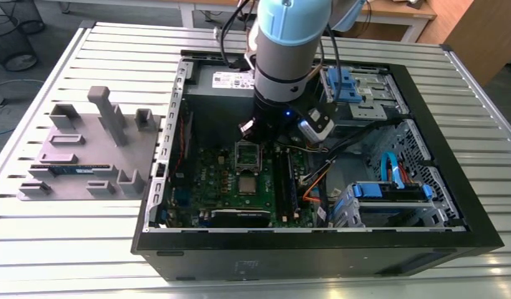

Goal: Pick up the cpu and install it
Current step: 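Close the cpu cover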

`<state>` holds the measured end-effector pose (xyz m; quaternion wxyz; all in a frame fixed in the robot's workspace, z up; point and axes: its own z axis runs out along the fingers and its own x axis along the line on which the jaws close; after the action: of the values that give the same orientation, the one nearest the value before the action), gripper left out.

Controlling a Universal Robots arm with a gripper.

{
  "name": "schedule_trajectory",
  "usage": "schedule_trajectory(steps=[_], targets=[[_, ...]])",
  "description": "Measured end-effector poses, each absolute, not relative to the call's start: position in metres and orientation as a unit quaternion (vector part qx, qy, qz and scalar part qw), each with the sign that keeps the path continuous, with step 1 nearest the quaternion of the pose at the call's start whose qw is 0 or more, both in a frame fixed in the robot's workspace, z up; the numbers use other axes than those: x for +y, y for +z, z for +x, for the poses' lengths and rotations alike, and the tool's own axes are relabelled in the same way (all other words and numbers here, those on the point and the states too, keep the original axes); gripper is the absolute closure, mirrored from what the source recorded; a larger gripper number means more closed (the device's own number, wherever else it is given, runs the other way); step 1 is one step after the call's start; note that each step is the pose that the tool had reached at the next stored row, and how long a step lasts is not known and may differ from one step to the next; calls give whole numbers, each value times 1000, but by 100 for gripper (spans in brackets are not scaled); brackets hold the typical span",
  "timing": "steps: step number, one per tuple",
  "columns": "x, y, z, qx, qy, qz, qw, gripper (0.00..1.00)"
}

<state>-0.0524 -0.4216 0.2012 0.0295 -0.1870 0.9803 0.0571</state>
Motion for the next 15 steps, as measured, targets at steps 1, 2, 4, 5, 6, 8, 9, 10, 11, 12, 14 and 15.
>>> schedule_trajectory(steps=[1,2,4,5,6,8,9,10,11,12,14,15], targets=[[-422,202,-52,980,57,-187,30,89],[-422,203,-52,980,57,-187,30,89],[-422,205,-52,980,57,-187,31,89],[-422,206,-52,980,57,-187,31,89],[-422,206,-52,980,57,-187,31,89],[-422,206,-52,980,57,-187,32,89],[-422,206,-52,980,57,-187,32,89],[-422,206,-52,980,57,-187,32,89],[-422,206,-52,980,57,-187,32,89],[-422,206,-52,980,57,-187,32,89],[-422,205,-52,980,57,-187,32,89],[-422,204,-52,980,57,-187,32,89]])
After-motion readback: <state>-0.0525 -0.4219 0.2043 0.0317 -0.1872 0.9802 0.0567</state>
